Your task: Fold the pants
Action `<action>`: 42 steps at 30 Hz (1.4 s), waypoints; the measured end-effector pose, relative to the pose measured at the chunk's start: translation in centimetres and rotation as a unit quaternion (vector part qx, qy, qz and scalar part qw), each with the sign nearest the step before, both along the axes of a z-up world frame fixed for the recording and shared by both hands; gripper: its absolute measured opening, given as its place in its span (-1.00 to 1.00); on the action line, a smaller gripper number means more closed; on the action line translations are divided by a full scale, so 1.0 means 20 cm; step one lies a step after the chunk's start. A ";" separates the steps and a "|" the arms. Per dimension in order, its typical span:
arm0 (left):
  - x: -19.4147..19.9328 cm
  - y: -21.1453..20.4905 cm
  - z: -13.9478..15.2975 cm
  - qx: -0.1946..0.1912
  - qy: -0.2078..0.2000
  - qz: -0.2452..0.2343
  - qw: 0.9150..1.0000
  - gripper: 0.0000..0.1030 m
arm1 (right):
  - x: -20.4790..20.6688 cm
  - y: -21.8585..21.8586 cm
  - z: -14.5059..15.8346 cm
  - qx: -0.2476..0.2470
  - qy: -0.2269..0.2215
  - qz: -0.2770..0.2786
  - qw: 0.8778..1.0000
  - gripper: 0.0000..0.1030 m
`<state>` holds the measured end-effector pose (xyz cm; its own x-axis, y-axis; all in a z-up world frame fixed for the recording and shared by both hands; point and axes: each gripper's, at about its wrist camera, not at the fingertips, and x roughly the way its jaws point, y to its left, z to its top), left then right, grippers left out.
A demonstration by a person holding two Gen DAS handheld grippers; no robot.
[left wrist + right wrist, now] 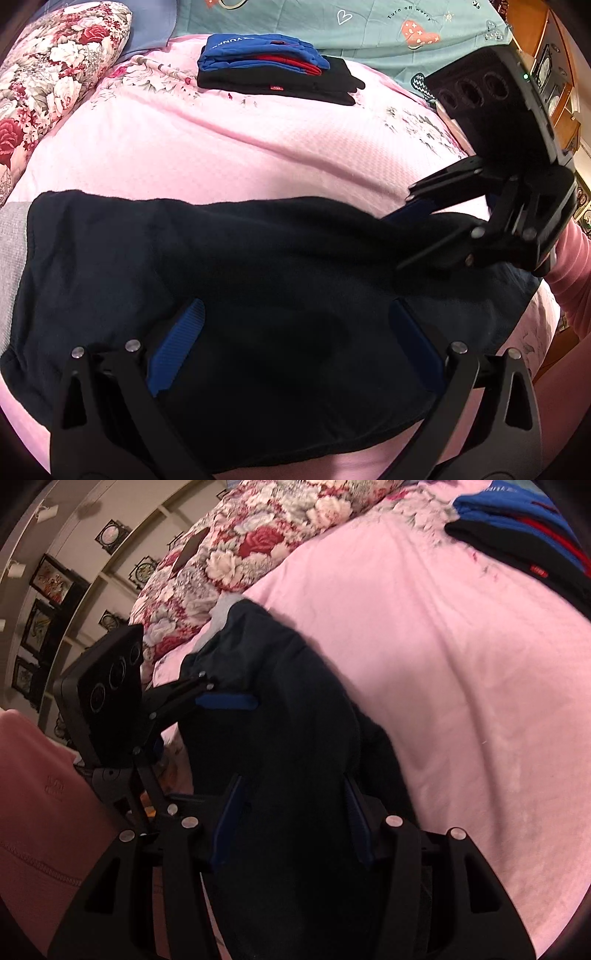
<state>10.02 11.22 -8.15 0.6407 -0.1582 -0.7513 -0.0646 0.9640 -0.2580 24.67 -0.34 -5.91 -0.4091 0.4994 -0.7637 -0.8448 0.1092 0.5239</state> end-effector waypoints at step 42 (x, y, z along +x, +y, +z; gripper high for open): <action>-0.01 0.01 0.01 -0.002 0.002 0.000 1.000 0.96 | 0.16 0.05 -0.17 0.010 0.183 -0.004 0.983 0.34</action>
